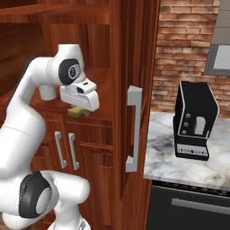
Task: Locate and retrieve the soap dispenser and sponge from the cabinet. Place them next to the sink.
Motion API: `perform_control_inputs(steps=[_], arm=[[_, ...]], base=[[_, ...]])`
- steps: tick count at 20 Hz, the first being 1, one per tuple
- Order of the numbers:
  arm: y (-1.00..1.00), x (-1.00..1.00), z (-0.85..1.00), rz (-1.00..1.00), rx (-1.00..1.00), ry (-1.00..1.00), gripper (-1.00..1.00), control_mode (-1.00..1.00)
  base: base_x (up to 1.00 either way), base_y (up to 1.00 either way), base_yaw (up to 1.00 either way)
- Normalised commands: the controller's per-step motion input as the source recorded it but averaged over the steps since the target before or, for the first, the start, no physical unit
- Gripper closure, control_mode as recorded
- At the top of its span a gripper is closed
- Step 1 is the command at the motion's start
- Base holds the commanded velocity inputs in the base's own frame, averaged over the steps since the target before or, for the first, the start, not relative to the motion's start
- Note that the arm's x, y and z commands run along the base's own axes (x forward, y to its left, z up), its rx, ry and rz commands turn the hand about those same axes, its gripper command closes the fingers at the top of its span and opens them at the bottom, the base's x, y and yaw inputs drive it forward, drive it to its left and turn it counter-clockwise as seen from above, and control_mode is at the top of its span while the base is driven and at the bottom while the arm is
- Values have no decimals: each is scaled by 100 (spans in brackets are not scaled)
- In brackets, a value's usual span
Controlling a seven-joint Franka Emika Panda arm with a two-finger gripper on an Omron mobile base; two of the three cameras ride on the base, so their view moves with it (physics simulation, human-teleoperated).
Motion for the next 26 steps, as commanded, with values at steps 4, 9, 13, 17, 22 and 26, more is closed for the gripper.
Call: perform_control_inputs(steps=[4,9,13,17,22,26], arm=[[11,-74,-15,20,0,0,100,-100],[-2,-84,-15,20,0,-5,100,-100],[0,-82,-3,21,0,-6,100,-100],[4,-75,0,18,0,-2,100,-100],[4,-57,-1,12,1,-1,100,-100],[0,-44,-2,5,3,1,100,-100]], base=[[0,0,0],[0,0,0],[0,0,0],[0,0,0],[0,0,0],[0,0,0]])
